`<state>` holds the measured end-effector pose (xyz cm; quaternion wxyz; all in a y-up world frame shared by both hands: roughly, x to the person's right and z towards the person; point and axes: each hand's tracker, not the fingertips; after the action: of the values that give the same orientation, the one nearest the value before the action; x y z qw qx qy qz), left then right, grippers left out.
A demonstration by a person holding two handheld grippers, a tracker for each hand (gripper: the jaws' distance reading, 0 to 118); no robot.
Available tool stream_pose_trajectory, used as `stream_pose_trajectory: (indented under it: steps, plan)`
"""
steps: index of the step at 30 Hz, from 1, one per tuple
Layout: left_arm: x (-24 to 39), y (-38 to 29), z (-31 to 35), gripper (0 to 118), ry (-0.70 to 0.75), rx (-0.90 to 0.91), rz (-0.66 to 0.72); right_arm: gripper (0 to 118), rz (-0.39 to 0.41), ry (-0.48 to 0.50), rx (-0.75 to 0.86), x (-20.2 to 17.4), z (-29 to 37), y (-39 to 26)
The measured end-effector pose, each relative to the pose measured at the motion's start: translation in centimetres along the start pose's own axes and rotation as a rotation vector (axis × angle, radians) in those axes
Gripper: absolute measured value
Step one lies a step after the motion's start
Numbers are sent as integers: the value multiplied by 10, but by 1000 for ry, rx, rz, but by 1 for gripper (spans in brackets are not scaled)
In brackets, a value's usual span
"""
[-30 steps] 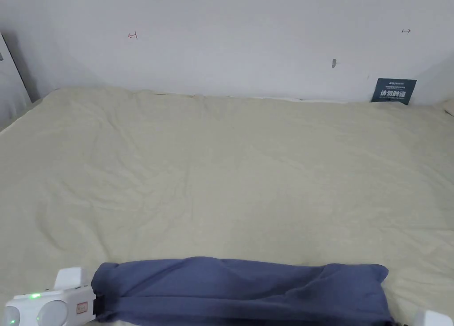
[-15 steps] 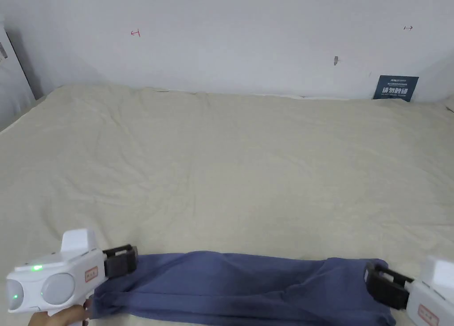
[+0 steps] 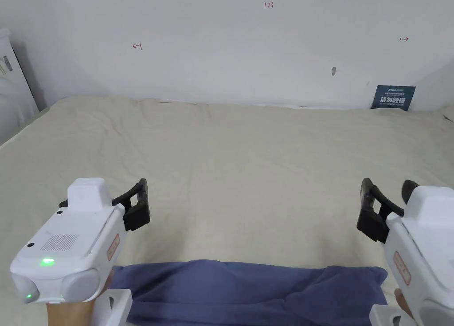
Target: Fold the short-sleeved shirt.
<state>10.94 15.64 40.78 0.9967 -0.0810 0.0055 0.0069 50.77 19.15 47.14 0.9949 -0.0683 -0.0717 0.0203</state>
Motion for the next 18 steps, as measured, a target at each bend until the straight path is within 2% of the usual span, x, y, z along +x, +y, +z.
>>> stream_pose_trajectory:
  steps: [1,2,3,14,18]
  plan:
    - [1,1,2,47,-16,14,-5,37,2,0,10,-3,1,1]
    - [4,1,3,18,-25,20,-12,14,8,-10,16,-4,2,0]
    - [6,1,2,0,-26,15,-21,4,12,-14,22,-5,2,-1]
    - [5,0,5,0,-64,-24,-13,1,14,-11,37,-5,3,-2]
    - [-20,-2,-12,0,-128,-169,127,1,15,-6,25,-5,-1,-3]
